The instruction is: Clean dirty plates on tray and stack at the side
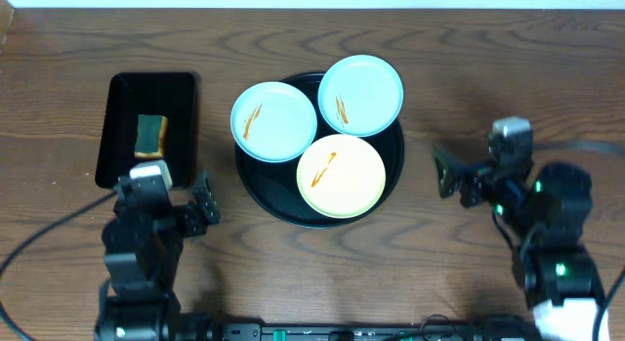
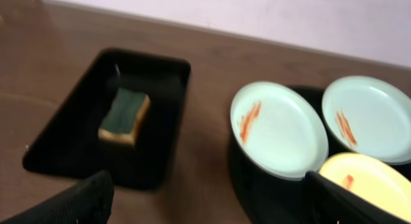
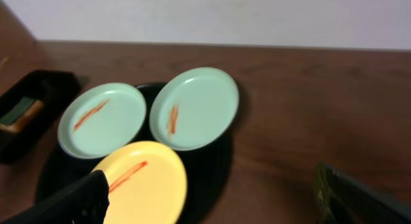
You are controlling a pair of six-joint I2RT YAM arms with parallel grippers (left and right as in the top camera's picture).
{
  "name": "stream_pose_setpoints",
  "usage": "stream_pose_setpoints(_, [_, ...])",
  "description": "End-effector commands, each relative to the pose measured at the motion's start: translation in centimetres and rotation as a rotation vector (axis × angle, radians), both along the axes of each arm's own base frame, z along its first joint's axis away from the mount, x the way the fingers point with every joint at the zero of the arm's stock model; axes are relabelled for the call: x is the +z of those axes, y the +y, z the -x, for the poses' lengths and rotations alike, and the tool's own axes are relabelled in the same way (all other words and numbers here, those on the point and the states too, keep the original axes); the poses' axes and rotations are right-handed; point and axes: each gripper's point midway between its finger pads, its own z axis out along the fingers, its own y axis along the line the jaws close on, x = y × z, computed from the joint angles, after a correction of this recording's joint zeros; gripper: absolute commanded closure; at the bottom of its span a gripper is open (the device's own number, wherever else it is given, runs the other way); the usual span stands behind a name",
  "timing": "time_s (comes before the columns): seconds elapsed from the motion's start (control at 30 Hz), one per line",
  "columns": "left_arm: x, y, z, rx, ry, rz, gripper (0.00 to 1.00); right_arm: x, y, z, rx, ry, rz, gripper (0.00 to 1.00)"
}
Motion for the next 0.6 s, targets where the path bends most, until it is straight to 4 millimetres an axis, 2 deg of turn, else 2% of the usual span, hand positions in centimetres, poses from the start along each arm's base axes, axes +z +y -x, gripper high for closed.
stream_pose_setpoints(0.0, [1.7,-0.6,-1.0,-0.010,0.041,0.059,0.07,1.6,2.2,-1.2,0.092,0.047,-0.040,0.01])
stream_pose_setpoints(0.17, [1.9,-1.0,-2.3,-0.024,0.198,0.084,0.07,1.3,4.4,-3.1,0.155,0.193,-0.039,0.01])
stream_pose_setpoints(0.37, [0.3,-0.9,-3.2,-0.014,0.486,0.099,0.07,-0.1,7.2,-4.6,0.224,0.395,-0.009,0.01])
stream_pose_setpoints(0.57, [-1.2,-1.0,-4.4,-0.018,0.580,0.111,0.07,-1.8,8.8,-6.3,0.271,0.481,0.011,0.01])
